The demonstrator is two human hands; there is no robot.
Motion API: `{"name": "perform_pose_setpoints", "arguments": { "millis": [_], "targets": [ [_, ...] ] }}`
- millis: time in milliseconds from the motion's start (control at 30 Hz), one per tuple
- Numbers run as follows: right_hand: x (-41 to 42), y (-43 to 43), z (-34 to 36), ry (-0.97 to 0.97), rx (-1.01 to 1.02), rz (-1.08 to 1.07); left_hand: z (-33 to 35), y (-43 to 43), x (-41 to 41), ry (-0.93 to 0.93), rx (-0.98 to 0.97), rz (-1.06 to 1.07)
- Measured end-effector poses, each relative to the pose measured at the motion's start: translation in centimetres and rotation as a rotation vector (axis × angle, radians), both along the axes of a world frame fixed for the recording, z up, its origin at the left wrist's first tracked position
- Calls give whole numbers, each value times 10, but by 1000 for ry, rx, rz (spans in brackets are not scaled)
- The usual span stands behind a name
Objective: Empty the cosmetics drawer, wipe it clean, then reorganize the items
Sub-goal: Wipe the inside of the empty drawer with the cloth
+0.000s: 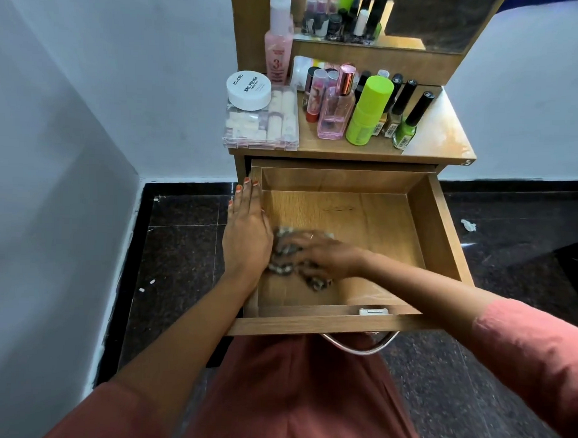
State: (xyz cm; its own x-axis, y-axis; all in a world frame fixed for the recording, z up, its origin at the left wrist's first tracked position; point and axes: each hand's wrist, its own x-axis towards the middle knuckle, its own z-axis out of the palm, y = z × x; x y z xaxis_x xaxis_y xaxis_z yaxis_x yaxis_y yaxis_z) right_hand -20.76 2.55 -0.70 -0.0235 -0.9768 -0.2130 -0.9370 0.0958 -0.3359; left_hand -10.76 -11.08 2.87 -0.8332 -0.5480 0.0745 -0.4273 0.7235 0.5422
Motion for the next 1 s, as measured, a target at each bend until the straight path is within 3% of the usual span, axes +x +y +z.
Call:
{"name": "perform_pose_setpoints", "arguments": {
  "millis": [133,267,367,533,633,800,1000],
  "targets": [
    [-34,-7,5,67,32,-331,-1,-1,0,2,2,-8],
    [-29,-19,4,5,15,-422,0,-3,0,-6,-1,7],
    [-11,-13,9,-77,71,-346,-1,-3,2,-10,-6,9],
    [21,18,22,-204,150,-22,-3,-3,1,3,-25,1],
    [21,38,28,-201,182,-4,-4,-2,1,2,-24,3],
    [-9,67,41,-74,160,-159,-5,-1,3,-3,-35,3],
    [-40,89,41,209,104,-557,-2,-3,1,5,-44,1]
  ]
}}
